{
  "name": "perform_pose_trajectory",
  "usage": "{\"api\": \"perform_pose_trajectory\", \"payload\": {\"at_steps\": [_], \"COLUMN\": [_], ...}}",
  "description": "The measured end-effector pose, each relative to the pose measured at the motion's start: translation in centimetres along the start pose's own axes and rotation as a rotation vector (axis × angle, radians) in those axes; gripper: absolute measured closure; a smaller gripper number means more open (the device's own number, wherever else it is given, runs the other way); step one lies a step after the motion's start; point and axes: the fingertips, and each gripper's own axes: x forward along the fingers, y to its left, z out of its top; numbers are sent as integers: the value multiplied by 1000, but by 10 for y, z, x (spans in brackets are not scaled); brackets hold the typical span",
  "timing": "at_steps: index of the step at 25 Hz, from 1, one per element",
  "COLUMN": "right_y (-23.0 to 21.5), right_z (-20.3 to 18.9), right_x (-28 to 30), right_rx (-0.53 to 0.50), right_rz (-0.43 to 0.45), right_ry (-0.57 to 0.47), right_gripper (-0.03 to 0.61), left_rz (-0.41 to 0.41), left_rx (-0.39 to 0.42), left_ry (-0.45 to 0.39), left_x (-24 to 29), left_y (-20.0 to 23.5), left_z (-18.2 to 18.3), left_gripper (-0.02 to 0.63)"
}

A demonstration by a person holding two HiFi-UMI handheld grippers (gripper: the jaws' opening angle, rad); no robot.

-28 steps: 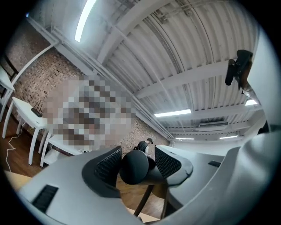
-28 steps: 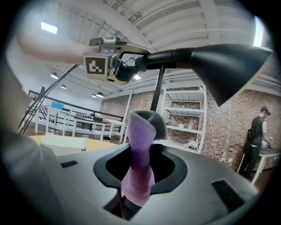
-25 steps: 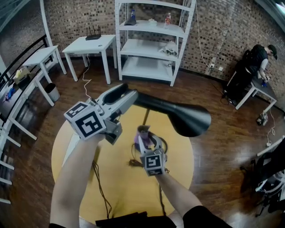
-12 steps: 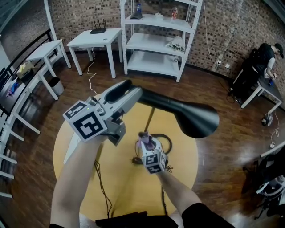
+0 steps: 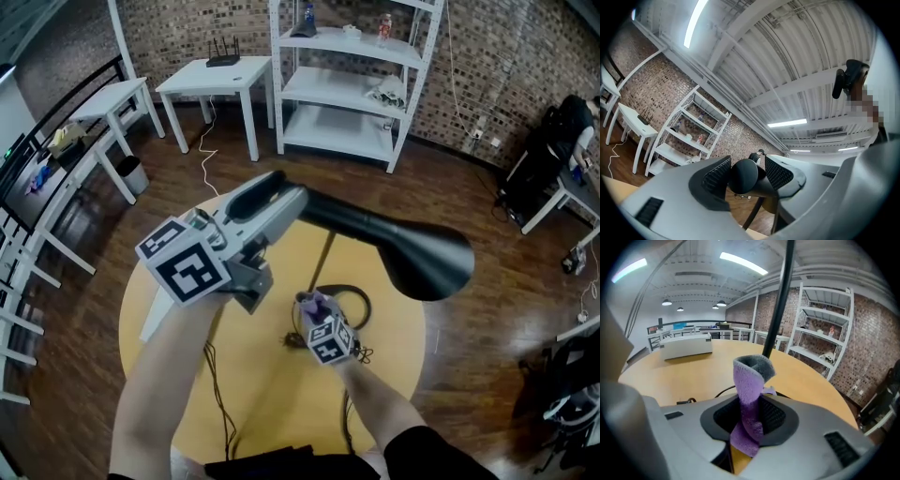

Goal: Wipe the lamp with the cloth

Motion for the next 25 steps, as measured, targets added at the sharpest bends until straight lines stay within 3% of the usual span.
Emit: {"api": "perform_pose_trajectory", "payload": {"at_steps": [3,6,10,13,16,20,25], "right_y": [-4,-13,-25,-40,-53,-54,-58], "right_z": [-6,8,78,133,163,206,232], "right_x": [-6,-28,-77,-132,-175,-203,-214], "right_rx": [53,78,45,142,215,196,186], "right_rz": [55,51,32,1,-28,-24,-31], "right_ry": [-1,-94,-383,-653,-829,-905,-922], "right_gripper": [474,476,474,474,474,472,416], "left_rz": [9,18,49,81,101,118,121], "left_rx": [-12,-12,52,57,56,39,28], "left_ry": [-11,-17,-19,-35,-27,-22,-19], "left_x": [-2,-4,-7,-7,-8,-12,-13], "left_y": [2,3,0,1,3,7,8], "left_z": [0,1,3,0,-3,-1,-4], "left_gripper": [394,393,400,405,407,408,410]}}
